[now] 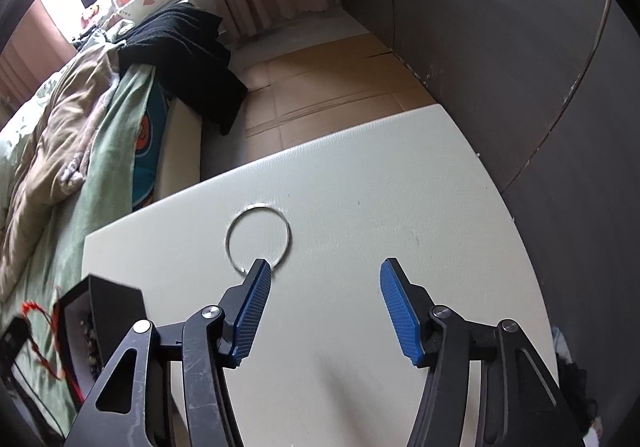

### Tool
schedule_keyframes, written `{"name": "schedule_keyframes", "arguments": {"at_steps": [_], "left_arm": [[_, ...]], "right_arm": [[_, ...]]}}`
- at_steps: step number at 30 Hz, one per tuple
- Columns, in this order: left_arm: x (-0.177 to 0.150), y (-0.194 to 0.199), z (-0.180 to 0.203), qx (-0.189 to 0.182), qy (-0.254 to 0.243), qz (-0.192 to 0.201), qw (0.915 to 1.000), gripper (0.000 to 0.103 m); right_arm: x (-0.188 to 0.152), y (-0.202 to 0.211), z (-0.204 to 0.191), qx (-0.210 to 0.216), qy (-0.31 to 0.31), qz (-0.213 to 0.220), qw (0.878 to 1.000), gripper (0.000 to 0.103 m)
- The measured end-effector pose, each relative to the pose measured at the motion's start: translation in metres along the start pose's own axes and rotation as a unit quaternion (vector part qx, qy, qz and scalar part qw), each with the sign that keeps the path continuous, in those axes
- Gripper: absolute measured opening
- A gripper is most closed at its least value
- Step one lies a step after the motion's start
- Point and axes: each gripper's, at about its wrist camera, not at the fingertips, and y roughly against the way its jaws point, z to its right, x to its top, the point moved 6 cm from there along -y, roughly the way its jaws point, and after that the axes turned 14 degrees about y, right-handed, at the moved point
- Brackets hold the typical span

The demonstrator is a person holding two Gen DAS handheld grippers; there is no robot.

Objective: Organize jewelry
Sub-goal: 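Drop the red bracelet into the box with the left gripper while the right closes on the silver bangle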

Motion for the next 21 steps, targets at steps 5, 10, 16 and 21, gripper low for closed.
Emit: {"name": "schedule_keyframes", "arguments": {"at_steps": [5,10,16,21], "left_arm": [[0.003,-0.008,-0.01,-0.003,0.016,-0.015,0.9997,0.006],[0.008,-0.016,-0.019,0.014,0.022,-0.029,0.9993,0.006],[0.006,-0.024,-0.028,0.0,0.053,-0.058,0.9969,0.007],[0.006,-0.02,-0.028,-0.005,0.059,-0.052,0.9969,0.078]], "right_arm": [[0.011,-0.01,-0.008,-0.019,0.006,0.004,1.0,0.058],[0.015,-0.023,-0.02,-0.036,0.018,-0.003,0.999,0.058],[0.011,-0.033,-0.037,-0.072,0.059,-0.026,0.995,0.035],[0.004,-0.028,-0.043,-0.059,0.083,-0.037,0.994,0.006]]}}
